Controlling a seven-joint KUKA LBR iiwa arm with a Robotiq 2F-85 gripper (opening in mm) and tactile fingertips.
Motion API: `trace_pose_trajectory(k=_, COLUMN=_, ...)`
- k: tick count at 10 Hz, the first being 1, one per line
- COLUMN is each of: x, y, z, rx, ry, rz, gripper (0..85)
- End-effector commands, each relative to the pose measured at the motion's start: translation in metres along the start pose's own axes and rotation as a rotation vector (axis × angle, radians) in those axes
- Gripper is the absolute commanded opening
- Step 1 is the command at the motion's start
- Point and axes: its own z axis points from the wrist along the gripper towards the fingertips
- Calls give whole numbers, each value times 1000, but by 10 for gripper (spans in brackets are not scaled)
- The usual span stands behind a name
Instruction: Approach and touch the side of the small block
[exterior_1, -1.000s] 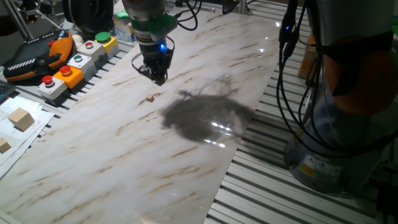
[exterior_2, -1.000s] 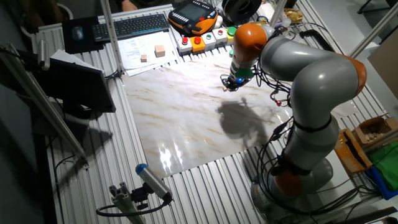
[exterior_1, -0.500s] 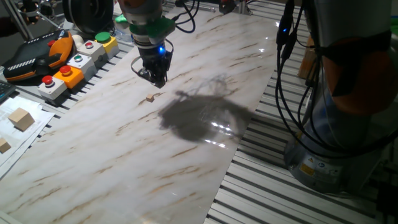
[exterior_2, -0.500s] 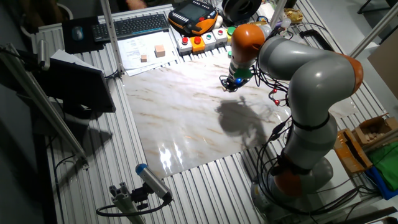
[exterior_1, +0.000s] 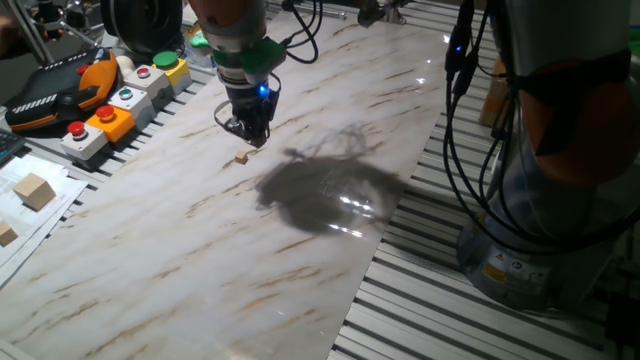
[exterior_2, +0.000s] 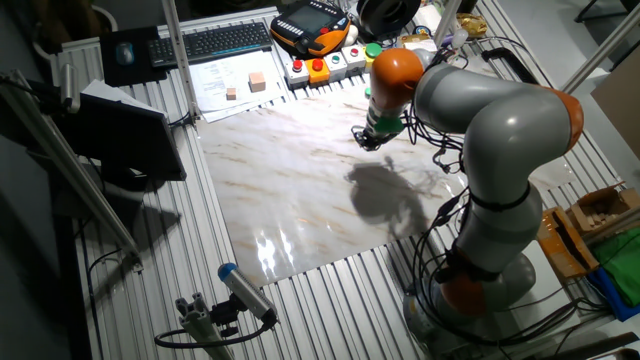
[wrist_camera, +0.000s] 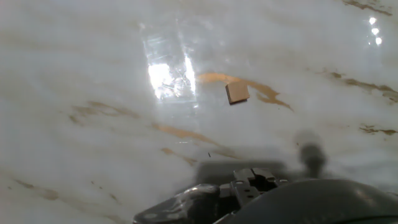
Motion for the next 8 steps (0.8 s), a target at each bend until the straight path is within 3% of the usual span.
trace_pose_trajectory(k=1, x=0, y=0, z=1, rx=8, ry=-7, rz=4, gripper=7)
trace_pose_trajectory(k=2, x=0, y=-1, z=6, rx=16, ry=-15, rz=2, gripper=7)
trace_pose_trajectory(k=5, x=1, y=-4, z=18, rx=-12, ry=-13, rz=7, gripper=7)
trace_pose_trajectory(k=8, x=-1, y=-8, z=18, rx=-39, ry=-1, rz=0, gripper=7)
